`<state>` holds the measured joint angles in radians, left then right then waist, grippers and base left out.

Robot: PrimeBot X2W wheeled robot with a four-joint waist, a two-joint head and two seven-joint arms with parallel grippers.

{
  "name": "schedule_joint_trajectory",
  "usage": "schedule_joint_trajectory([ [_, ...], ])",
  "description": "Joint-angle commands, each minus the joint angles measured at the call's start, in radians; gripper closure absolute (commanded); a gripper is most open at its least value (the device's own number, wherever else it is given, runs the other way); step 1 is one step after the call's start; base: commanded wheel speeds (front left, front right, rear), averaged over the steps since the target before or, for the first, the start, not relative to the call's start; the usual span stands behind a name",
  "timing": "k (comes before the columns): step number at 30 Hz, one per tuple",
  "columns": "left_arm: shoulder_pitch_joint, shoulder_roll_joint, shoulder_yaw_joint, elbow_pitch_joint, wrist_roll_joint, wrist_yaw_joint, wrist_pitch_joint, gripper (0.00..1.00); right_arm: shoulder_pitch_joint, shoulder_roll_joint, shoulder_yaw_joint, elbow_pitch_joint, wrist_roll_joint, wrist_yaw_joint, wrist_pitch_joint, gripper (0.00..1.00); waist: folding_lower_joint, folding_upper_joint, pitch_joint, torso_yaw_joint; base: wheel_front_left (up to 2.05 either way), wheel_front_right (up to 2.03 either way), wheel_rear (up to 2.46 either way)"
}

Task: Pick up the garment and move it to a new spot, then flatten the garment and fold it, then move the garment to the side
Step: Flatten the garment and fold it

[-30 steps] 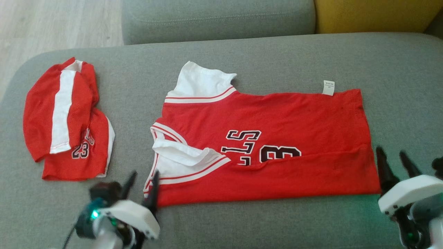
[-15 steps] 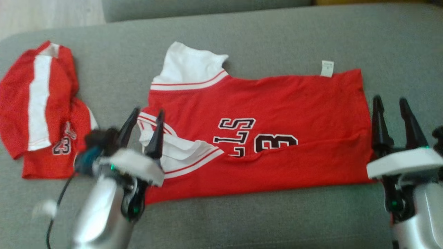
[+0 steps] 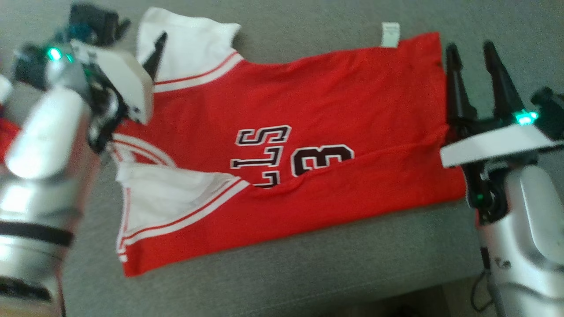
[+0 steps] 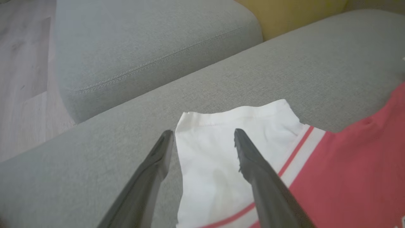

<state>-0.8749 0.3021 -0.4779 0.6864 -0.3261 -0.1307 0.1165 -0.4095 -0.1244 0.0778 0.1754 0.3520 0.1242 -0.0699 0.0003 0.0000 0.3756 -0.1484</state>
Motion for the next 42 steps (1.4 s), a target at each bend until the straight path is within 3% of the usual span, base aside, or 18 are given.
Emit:
schedule_joint_trajectory([
  [1,-0.088,0.081,-0.015,-0.021,-0.021,0.0,0.032,0.0,-0.043,-0.003,0.038,-0.029,0.005,0.007,-0.008,0.0,-0.0003,0.0,0.062,-0.068,0.0,0.0,0.0],
  [6,-0.195,0.194,-0.176,0.007,-0.099,0.0,0.146,0.0,-0.087,0.007,0.069,-0.009,0.025,0.007,-0.029,0.0,-0.0003,0.0,0.088,-0.111,0.0,0.0,0.0],
  [11,-0.269,0.264,-0.273,0.046,-0.148,0.0,0.171,0.0,-0.096,0.021,0.082,0.012,0.04,0.007,-0.055,0.0,-0.0003,0.0,0.101,-0.137,0.0,0.0,0.0],
  [28,-0.329,0.267,-0.393,0.176,-0.308,0.0,0.191,0.0,-0.108,0.025,0.076,0.035,0.052,0.007,-0.076,0.0,-0.0003,0.0,0.122,-0.166,0.0,0.0,0.0],
  [29,-0.33,0.263,-0.396,0.177,-0.327,0.0,0.203,0.07,-0.11,0.025,0.073,0.035,0.052,0.007,-0.077,0.0,-0.0003,0.0,0.125,-0.166,0.0,0.0,0.0],
  [30,-0.33,0.259,-0.402,0.174,-0.349,0.0,0.219,1.0,-0.111,0.025,0.07,0.034,0.052,0.007,-0.078,0.0,-0.0003,0.0,0.127,-0.165,0.0,0.0,0.0],
  [34,-0.353,0.264,-0.415,0.152,-0.401,0.0,0.218,1.0,-0.112,0.018,0.053,0.036,0.043,0.007,-0.082,0.0,-0.0003,0.0,0.132,-0.153,0.0,0.0,0.0],
  [42,-0.356,0.209,-0.375,0.142,-0.464,0.0,0.045,1.0,-0.147,-0.033,0.018,0.086,0.032,0.007,-0.016,0.0,-0.0003,0.0,0.097,-0.065,0.0,0.0,0.0],
])
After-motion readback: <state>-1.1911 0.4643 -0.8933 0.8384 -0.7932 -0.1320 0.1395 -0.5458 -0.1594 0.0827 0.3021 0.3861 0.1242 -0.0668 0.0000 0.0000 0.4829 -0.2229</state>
